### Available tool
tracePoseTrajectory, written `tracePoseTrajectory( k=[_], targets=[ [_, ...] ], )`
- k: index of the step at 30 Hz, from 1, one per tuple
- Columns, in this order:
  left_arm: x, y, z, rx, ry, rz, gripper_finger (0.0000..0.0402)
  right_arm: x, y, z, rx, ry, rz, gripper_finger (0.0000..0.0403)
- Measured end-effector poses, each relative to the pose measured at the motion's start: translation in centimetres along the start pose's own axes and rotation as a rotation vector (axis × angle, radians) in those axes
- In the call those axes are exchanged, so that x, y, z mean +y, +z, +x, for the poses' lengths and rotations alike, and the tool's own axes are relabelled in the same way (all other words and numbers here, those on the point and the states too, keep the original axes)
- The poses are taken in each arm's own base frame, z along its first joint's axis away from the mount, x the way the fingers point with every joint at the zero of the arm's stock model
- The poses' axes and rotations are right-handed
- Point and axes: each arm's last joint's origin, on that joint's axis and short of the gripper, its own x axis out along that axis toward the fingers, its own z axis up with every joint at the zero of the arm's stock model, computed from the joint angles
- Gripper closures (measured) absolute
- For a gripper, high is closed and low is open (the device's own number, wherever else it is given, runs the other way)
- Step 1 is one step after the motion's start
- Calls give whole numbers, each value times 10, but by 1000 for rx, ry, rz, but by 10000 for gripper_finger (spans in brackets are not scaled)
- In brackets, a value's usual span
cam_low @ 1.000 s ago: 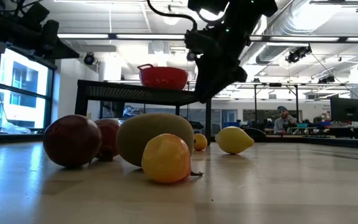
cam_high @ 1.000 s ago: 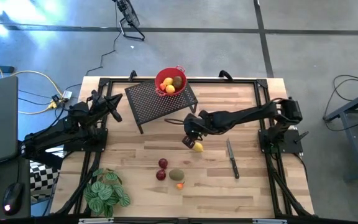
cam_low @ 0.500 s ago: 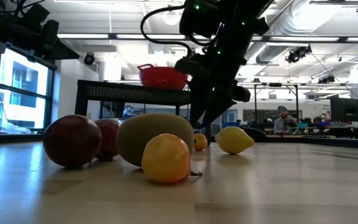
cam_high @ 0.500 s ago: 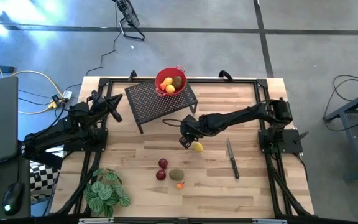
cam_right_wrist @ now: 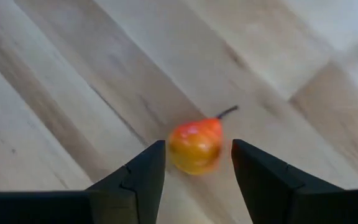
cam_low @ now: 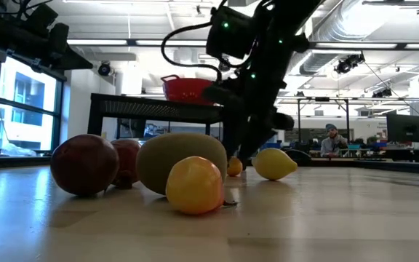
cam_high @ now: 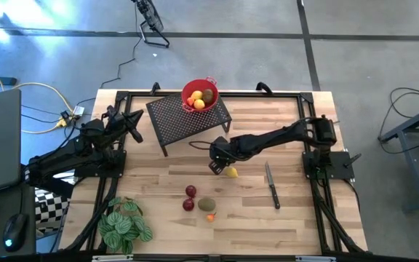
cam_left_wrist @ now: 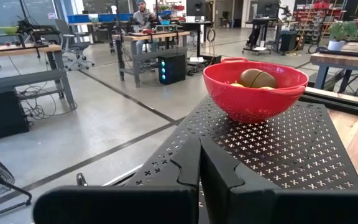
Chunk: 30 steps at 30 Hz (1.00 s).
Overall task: Pick & Place Fruit
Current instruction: Put the top pear into the red strainer bowl on the shelf
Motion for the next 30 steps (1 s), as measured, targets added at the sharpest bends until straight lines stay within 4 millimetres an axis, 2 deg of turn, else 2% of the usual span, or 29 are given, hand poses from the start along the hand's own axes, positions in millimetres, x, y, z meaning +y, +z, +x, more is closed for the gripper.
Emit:
tracePoseTrajectory(
  k=[6, 20, 30],
  targets=[
    [0, 0, 0, 1, 0, 1, 401, 0, -3, 10, 24, -2, -3, 224],
    [0, 0, 0, 1, 0, 1, 401, 1, 0, 10, -18, -11, -21, 255],
    [0, 0, 0, 1, 0, 0, 401, 1, 0, 9, -16, -10, -23, 260]
  ],
)
